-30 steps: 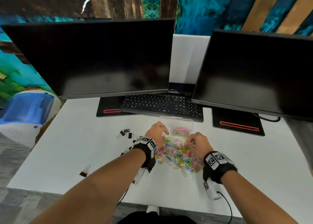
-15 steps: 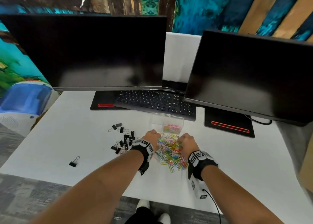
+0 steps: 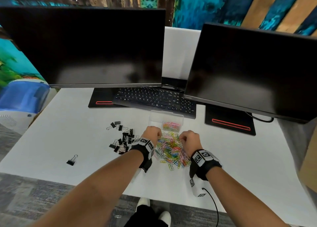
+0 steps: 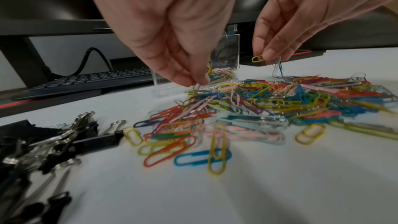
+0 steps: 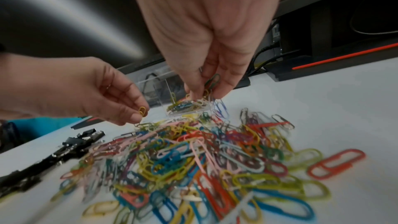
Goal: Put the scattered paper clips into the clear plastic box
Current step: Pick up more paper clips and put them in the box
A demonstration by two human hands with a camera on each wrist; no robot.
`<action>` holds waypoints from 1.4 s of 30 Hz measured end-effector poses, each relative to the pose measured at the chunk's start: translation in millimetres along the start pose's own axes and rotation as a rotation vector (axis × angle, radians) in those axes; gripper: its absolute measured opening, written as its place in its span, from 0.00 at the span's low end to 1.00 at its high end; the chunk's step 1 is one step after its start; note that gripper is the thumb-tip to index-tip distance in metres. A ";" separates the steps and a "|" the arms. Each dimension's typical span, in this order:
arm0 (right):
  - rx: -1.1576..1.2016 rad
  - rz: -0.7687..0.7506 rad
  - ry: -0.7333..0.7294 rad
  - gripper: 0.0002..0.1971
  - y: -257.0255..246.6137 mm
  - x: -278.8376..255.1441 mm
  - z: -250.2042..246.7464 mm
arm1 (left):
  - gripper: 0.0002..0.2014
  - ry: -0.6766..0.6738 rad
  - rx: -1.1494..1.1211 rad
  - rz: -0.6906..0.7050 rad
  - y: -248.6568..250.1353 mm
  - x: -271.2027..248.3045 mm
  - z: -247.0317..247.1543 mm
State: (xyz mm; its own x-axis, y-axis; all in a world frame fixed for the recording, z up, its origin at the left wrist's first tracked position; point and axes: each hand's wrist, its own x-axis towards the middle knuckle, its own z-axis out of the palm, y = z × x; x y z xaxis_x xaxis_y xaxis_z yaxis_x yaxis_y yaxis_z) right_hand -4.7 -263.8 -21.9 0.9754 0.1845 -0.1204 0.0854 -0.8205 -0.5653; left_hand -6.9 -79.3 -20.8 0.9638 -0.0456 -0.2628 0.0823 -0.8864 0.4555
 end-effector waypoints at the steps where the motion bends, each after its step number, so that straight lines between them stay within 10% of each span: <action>1: 0.012 -0.006 0.009 0.11 -2.4 0.1 -1.6 | 0.13 0.022 -0.026 -0.001 0.9 0.4 0.0; 18: 0.170 -0.053 0.153 0.12 -48.5 44.1 -28.5 | 0.08 0.330 -0.292 0.013 22.2 8.2 -29.7; 42: 0.363 -0.021 0.219 0.24 -38.6 22.6 -31.3 | 0.07 0.400 -0.534 0.185 82.3 23.9 -74.4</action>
State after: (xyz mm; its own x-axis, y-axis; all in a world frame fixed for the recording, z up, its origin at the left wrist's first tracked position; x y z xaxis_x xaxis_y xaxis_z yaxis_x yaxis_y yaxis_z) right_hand 20.4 -244.9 22.7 0.9977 0.0476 0.0489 0.0673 -0.5667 -0.8212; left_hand 41.9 -119.1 73.6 0.9851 0.0902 0.1466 -0.0776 -0.5272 0.8462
